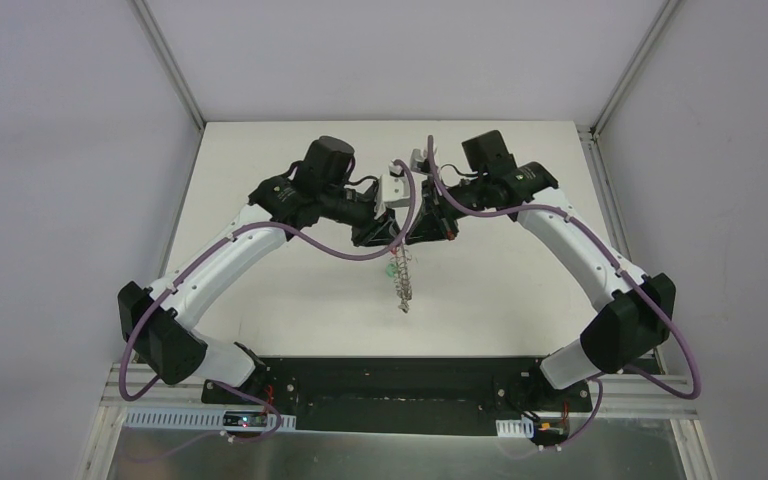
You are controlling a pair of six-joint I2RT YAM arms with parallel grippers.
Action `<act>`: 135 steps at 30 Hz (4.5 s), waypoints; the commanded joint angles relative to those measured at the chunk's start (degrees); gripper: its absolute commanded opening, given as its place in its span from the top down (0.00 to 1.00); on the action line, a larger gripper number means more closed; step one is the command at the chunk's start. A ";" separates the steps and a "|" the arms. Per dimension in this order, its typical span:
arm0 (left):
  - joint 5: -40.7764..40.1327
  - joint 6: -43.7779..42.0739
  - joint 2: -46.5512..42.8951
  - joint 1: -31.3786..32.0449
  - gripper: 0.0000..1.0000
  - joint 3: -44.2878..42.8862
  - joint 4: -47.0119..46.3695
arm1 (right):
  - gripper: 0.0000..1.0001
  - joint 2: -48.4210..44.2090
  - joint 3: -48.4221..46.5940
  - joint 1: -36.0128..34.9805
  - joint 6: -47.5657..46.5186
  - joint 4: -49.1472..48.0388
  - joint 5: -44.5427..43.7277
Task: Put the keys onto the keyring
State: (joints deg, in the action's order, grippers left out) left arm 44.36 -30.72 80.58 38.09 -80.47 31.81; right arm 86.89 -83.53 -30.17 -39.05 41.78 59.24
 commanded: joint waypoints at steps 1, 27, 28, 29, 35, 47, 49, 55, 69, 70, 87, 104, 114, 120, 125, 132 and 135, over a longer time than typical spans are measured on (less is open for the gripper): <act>3.53 3.59 -1.30 -0.73 0.76 0.75 -3.59 | 1.00 -3.35 0.09 0.39 -0.37 -2.52 3.34; -8.18 22.15 -3.42 -1.00 1.00 -2.74 -1.84 | 0.69 -7.10 4.64 2.46 12.32 -13.10 1.59; -8.54 22.00 -3.82 -1.08 1.00 -3.03 -1.04 | 0.64 -7.50 4.80 3.01 13.70 -13.96 2.27; -8.72 22.08 -4.04 -1.04 1.00 -3.29 -0.31 | 0.60 -7.73 4.81 3.37 14.98 -14.68 3.02; -5.69 22.97 -4.27 -1.00 1.00 -6.24 4.61 | 0.56 -8.54 4.19 3.82 19.92 -18.24 5.63; 2.12 27.77 -3.26 -1.00 1.00 -9.66 7.70 | 0.63 -6.72 2.81 1.22 18.37 -18.99 12.41; 3.09 29.03 -2.94 -1.00 1.00 -9.60 7.00 | 0.64 -6.69 2.76 0.35 17.38 -18.09 12.13; 4.40 30.54 -2.61 -1.00 1.00 -9.30 5.96 | 0.69 -5.88 2.78 -1.03 15.30 -16.53 11.79; 3.29 29.91 -3.14 -1.00 1.00 -7.73 5.80 | 0.99 -4.84 2.66 -2.05 14.33 -15.41 12.39; 3.08 29.85 -3.14 -1.00 1.00 -7.51 5.76 | 1.00 -4.87 2.63 -2.08 14.35 -15.48 12.63; 7.93 40.79 -8.61 -7.55 0.67 2.93 -11.77 | 1.00 -3.74 1.22 -1.30 29.62 -25.45 11.94; 12.16 49.56 -10.23 -9.70 0.77 9.78 -23.19 | 1.00 -2.38 4.74 0.94 44.75 -39.33 11.26; 12.79 50.50 -10.35 -9.78 0.83 10.86 -24.34 | 1.00 -2.37 4.86 1.56 45.03 -39.62 10.98; 12.06 50.74 -10.04 -9.97 1.00 10.23 -24.25 | 1.00 -2.32 5.36 1.57 44.47 -39.91 11.30; 10.10 48.62 -9.95 -10.70 1.00 7.65 -19.69 | 1.00 -3.17 6.15 1.62 39.68 -36.97 11.46; 4.27 35.72 -7.87 -10.22 1.00 -1.83 0.06 | 0.82 -4.43 4.09 0.56 22.80 -23.01 7.13; 3.16 28.88 -4.53 -8.26 1.00 -6.97 9.24 | 0.73 -4.36 3.03 -0.80 21.54 -21.06 7.01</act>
State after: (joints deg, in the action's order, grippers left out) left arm 49.47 8.80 73.30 28.14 -79.90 28.88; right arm 84.82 -77.45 -29.61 -10.41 15.31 67.24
